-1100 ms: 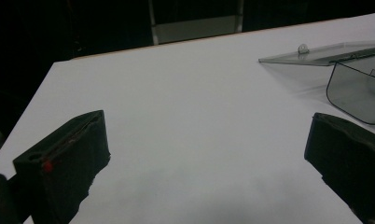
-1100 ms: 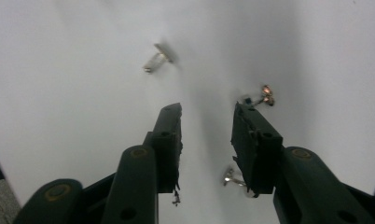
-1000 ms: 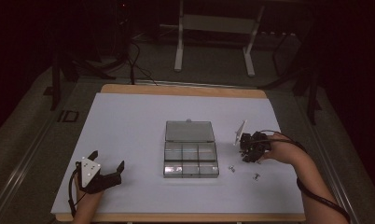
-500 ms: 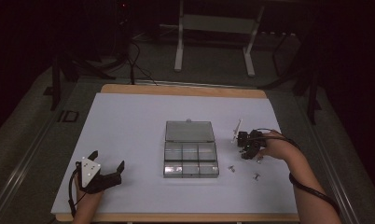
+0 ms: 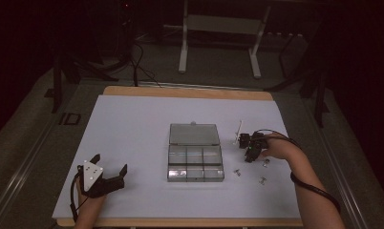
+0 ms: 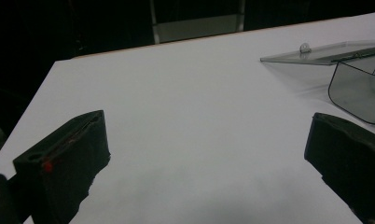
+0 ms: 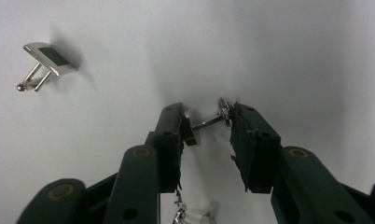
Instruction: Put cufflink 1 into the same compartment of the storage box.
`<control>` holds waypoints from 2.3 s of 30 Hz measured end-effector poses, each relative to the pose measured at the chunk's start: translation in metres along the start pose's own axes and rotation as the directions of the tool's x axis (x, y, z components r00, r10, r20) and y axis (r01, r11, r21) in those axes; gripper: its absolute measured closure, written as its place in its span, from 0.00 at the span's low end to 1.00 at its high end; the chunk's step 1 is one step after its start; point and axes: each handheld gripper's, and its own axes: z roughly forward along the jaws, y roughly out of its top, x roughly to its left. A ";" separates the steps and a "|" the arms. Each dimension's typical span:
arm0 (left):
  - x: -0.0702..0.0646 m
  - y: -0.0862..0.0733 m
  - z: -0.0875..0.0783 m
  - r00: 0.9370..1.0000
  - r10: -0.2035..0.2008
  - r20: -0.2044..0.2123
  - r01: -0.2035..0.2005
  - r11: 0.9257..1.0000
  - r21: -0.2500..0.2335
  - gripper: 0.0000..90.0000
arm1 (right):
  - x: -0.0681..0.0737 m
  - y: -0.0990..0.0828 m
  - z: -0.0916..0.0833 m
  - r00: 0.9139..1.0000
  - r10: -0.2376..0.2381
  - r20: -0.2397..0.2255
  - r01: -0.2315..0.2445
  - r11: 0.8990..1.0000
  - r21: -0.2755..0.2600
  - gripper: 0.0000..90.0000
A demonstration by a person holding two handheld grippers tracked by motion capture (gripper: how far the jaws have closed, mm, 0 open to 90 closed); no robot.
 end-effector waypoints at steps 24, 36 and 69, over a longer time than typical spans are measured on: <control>0.000 0.000 0.000 1.000 0.004 0.004 -0.004 1.000 -0.005 0.01 | 0.031 0.024 -0.041 1.000 -0.016 -0.005 0.016 1.000 -0.025 0.72; 0.000 0.000 0.000 1.000 0.004 0.006 -0.004 1.000 -0.007 0.01 | 0.053 0.058 -0.076 0.999 -0.030 0.014 0.031 0.998 -0.055 0.72; 0.001 -0.001 -0.001 1.000 -0.002 0.016 0.003 1.000 -0.015 0.01 | 0.090 0.170 -0.069 0.990 -0.140 0.009 0.140 0.979 -0.146 0.72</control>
